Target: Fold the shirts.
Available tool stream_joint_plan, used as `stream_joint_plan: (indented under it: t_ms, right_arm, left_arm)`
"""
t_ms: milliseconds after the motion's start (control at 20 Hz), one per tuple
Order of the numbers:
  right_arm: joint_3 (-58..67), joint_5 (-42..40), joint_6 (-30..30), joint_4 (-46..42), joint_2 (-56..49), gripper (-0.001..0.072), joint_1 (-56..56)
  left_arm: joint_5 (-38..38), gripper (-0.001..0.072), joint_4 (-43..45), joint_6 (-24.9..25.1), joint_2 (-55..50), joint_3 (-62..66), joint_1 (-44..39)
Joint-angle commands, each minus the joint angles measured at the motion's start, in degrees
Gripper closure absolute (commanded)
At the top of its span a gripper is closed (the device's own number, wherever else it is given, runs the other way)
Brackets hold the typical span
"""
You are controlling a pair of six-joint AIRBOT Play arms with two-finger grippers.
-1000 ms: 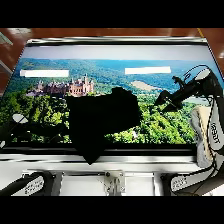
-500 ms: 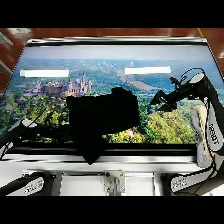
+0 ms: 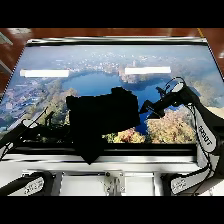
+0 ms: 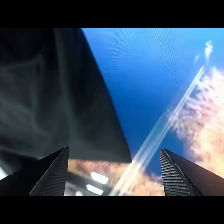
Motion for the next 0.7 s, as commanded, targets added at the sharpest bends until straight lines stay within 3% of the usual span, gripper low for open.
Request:
stream_joint_plan:
  t_ms: [0,100,200,350,650]
  right_arm:
    - [-1.6,-2.1,0.4,0.0,-0.7,0.0028,3.3]
    - [-1.6,-2.0,0.5,0.0,-1.7,0.0054,5.4]
    - [-1.6,-2.0,1.6,0.5,-2.3,0.0331,7.9]
    - [-1.6,-2.0,1.6,0.6,-1.8,0.0651,10.1]
    - [3.7,-2.8,-5.9,0.9,14.2,0.0653,6.6]
  left_arm:
    - [-0.3,0.0665,-0.2,1.1,3.1,0.6,0.1]
    - [-0.3,0.0665,-0.2,1.3,4.0,2.3,0.1]
    - [-0.6,0.0666,-0.2,1.3,4.0,4.7,0.1]
    - [-0.9,0.0666,-0.1,1.3,4.1,9.1,0.1]
    - [-4.1,0.0667,3.0,2.0,10.1,26.7,0.0]
